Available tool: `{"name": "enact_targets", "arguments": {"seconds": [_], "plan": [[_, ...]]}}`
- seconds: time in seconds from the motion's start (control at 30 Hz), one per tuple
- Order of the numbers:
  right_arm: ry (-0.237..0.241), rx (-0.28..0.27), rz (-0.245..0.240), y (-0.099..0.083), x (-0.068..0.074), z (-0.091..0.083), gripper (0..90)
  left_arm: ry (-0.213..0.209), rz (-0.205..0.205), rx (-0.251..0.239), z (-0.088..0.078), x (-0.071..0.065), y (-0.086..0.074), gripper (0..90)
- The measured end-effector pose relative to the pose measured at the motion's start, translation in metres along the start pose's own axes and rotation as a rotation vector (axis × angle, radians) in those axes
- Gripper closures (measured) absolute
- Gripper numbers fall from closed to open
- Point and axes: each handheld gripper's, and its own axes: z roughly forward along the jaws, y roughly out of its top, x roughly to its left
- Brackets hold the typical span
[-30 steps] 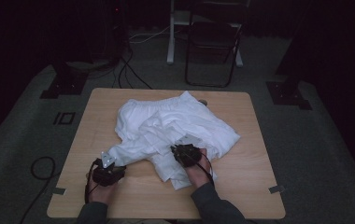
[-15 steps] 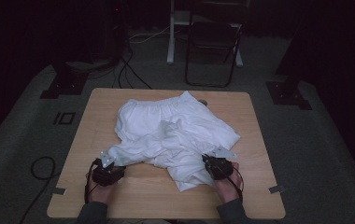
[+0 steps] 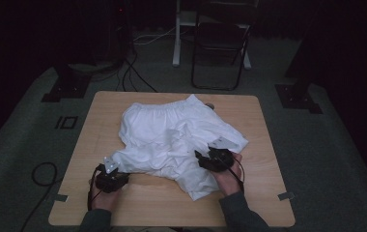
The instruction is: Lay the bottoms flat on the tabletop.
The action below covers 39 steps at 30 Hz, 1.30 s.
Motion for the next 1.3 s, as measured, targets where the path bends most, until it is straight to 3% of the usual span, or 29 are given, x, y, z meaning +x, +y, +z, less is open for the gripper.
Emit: {"name": "enact_targets", "arguments": {"seconds": [0.1, 0.23, 0.47, 0.53, 0.63, 0.73, 0.83, 1.03, 1.23, 1.3], "plan": [[0.006, 0.012, -0.024, 0.015, 0.009, 0.019, 30.8, 0.000, 0.001, 0.002, 0.000, 0.000, 0.000, 52.6], [0.023, 0.050, -0.019, 0.031, 0.018, 0.048, 24.4, 0.000, 0.002, 0.002, 0.000, 0.000, 0.000, 52.6], [-0.008, 0.177, -0.082, 0.036, 0.032, 0.097, 21.7, -0.002, 0.002, 0.003, 0.000, 0.000, 0.000, 52.6], [-0.034, 0.231, -0.100, 0.032, 0.031, 0.109, 27.8, -0.003, 0.002, 0.003, 0.000, 0.000, 0.000, 52.6], [-0.039, 0.285, -0.100, 0.024, 0.026, 0.113, 55.7, -0.003, 0.003, 0.003, -0.001, 0.000, 0.000, 52.6], [-0.042, 0.268, -0.100, 0.017, 0.018, 0.102, 73.2, -0.003, 0.003, 0.004, -0.001, 0.000, 0.000, 52.6], [-0.062, 0.237, -0.079, 0.009, 0.007, 0.082, 83.1, -0.002, 0.000, 0.004, -0.001, 0.000, 0.000, 52.6], [-0.128, 0.188, -0.013, -0.017, -0.022, 0.036, 86.7, -0.002, -0.002, 0.004, -0.001, 0.000, 0.000, 52.6], [-0.181, 0.174, 0.058, -0.050, -0.049, -0.009, 86.9, -0.003, -0.002, 0.004, -0.001, 0.000, 0.000, 52.6], [-0.188, 0.174, 0.067, -0.055, -0.053, -0.016, 86.9, -0.003, -0.002, 0.004, -0.001, 0.000, 0.000, 52.6]]}}
